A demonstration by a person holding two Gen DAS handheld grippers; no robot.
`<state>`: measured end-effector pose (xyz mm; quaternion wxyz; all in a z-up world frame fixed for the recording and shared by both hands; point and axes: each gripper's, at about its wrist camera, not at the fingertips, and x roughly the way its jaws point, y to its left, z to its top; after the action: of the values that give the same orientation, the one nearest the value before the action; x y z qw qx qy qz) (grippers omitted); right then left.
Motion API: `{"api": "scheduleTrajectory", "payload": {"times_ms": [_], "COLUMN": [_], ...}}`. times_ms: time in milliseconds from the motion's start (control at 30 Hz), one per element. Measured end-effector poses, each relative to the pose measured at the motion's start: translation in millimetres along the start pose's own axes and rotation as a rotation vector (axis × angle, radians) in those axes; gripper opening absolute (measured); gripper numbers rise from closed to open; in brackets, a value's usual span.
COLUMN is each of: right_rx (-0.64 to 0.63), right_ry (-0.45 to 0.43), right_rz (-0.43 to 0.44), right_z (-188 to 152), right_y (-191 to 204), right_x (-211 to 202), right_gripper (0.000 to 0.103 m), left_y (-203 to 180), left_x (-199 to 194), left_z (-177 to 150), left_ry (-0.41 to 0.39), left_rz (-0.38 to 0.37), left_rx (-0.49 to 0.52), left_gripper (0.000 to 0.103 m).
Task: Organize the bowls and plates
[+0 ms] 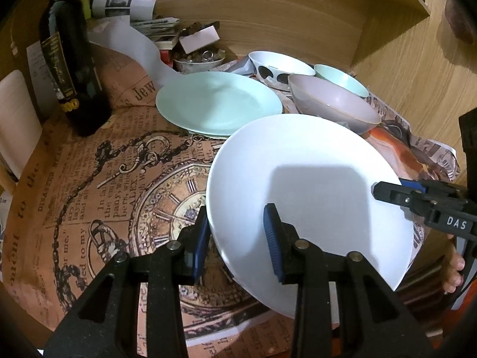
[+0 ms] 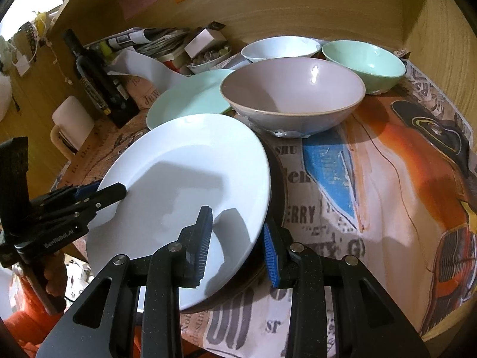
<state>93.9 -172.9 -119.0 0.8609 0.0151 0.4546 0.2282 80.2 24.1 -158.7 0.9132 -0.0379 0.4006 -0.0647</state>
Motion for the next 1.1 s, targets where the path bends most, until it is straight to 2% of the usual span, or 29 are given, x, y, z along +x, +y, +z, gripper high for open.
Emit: {"api": "scheduleTrajectory", "payload": {"times_ms": [167, 433, 600, 667, 700, 767, 867, 1000, 1100], "right_rx": [-0.013, -0.125, -0.15, -0.174, -0.186, -0.16, -0.147, -0.133, -0.146], "right_ry": [0.016, 0.061, 0.072, 0.062, 0.05, 0.06, 0.033, -0.012, -0.064], "right_rz": [0.006, -0.072, -0.098, -0.178, -0.187, -0.143, -0.163, -0.144, -0.151], "right_z": [4, 8, 9, 9, 9, 9, 12, 17, 26], "right_y": [-2, 10, 9, 10, 9, 4, 3, 5, 12], "right_x": [-1, 1, -2, -3, -5, -9, -13, -23, -32], "right_gripper": [0.029, 0.03, 0.03, 0.031, 0.031, 0.031, 0.031, 0.032, 0.036], "left_y": [-1, -5, -3, -2, -1, 2, 3, 5, 6], "left_x": [3, 3, 4, 4, 4, 2, -2, -10, -20], "left_z": [3, 2, 2, 2, 2, 2, 4, 11, 18], "left_ry": [0.008, -0.001, -0.001, 0.0, 0.0, -0.013, -0.026, -0.043, -0.078], "left_rz": [-0.008, 0.006, 0.006, 0.008, 0.011, 0.005, 0.016, 0.012, 0.033], "left_rx": [0.018, 0.061, 0.058, 0.056, 0.055, 0.047, 0.045, 0.043, 0.045], "left_gripper": [0.036, 0.036, 0.036, 0.036, 0.036, 0.04, 0.041, 0.043, 0.054]}}
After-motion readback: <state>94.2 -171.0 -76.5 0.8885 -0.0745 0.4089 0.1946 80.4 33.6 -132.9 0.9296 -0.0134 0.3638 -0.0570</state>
